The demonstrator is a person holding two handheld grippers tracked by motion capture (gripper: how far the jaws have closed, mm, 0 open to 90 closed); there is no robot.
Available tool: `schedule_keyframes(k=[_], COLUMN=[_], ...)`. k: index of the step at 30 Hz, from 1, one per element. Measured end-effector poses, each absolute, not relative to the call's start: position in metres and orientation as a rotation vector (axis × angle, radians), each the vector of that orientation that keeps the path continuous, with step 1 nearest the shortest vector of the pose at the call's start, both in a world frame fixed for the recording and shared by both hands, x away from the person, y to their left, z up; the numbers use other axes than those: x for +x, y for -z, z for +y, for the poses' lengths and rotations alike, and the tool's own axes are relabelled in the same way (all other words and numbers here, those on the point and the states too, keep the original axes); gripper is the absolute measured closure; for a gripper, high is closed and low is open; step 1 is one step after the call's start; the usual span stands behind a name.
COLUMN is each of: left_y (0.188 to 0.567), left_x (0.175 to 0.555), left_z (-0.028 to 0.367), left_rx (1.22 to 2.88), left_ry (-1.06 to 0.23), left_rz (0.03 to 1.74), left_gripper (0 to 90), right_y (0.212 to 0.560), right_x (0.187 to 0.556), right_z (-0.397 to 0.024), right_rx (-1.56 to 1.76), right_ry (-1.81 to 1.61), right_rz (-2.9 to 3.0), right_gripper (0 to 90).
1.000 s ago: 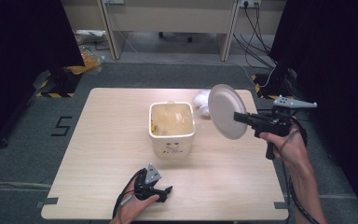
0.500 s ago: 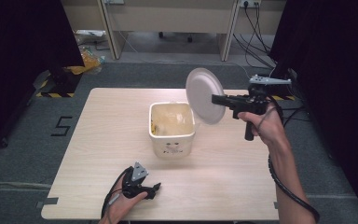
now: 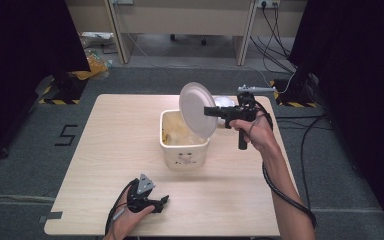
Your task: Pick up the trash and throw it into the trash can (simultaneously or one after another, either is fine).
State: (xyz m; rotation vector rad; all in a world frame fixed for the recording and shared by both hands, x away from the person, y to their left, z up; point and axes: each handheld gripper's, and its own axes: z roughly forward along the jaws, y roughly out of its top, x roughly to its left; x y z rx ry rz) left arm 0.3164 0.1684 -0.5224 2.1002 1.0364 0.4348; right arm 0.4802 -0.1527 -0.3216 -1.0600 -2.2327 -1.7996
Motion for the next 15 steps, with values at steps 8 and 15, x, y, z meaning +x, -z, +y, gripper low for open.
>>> schedule_keyframes(k=[8, 15], left_y=[0.522, 0.522], left_x=[0.317, 0.317], left_z=[0.169, 0.170], left_rx=[2.097, 2.097], left_ry=[-0.434, -0.435], left_rz=[1.042, 1.044], left_gripper=[14.6, 14.5], right_y=[0.347, 0.363], right_x=[0.495, 0.502], right_z=[-0.139, -0.129], right_rx=[-1.082, -1.060], right_ry=[1.724, 1.673], right_rz=[-2.215, -2.178], right_gripper=[83.3, 82.7])
